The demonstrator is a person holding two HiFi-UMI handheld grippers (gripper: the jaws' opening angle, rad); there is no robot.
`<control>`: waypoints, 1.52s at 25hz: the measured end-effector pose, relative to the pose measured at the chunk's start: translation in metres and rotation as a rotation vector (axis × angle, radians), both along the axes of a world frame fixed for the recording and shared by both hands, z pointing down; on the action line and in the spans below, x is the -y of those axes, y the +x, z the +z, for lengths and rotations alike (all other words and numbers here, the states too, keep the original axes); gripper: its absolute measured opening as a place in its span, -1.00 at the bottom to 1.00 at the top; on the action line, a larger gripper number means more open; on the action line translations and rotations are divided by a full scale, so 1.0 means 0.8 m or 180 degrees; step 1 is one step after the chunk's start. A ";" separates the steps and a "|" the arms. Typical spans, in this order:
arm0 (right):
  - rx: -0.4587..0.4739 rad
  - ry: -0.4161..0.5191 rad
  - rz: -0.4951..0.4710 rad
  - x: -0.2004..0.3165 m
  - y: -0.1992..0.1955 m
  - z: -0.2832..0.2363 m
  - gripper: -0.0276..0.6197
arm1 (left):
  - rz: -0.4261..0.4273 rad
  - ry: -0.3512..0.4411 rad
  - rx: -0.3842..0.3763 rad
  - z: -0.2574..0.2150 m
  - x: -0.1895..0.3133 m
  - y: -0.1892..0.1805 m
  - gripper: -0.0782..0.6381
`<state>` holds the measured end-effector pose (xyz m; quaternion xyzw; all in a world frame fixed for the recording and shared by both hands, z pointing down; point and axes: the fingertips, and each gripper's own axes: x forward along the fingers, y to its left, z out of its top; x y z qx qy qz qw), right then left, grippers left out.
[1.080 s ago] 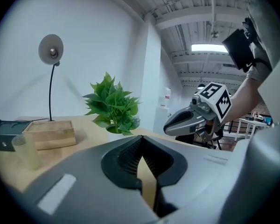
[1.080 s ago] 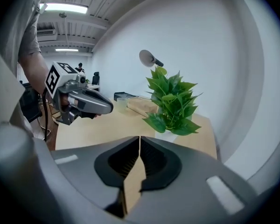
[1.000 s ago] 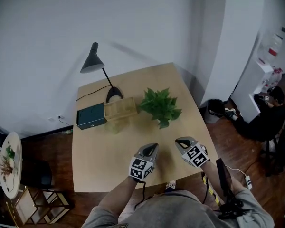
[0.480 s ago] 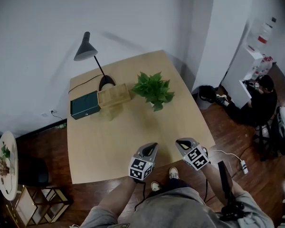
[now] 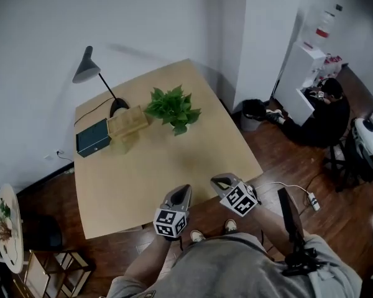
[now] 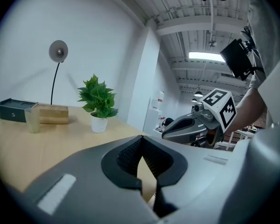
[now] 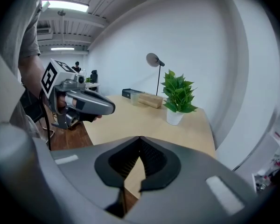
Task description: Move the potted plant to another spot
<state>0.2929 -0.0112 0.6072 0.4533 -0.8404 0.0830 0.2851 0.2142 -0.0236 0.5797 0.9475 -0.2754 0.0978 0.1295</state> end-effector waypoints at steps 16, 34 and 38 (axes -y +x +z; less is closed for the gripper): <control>-0.0090 0.0046 -0.0146 -0.014 0.036 -0.008 -0.90 | -0.0010 0.0056 0.0135 -0.005 -0.031 0.031 -0.77; -0.0110 0.0076 -0.0258 -0.002 0.041 -0.009 -0.90 | -0.0190 0.0075 0.0130 -0.006 -0.023 0.022 -0.77; -0.0110 0.0111 -0.0288 0.011 0.039 -0.011 -0.90 | -0.0226 0.0105 0.0119 -0.007 -0.015 0.020 -0.77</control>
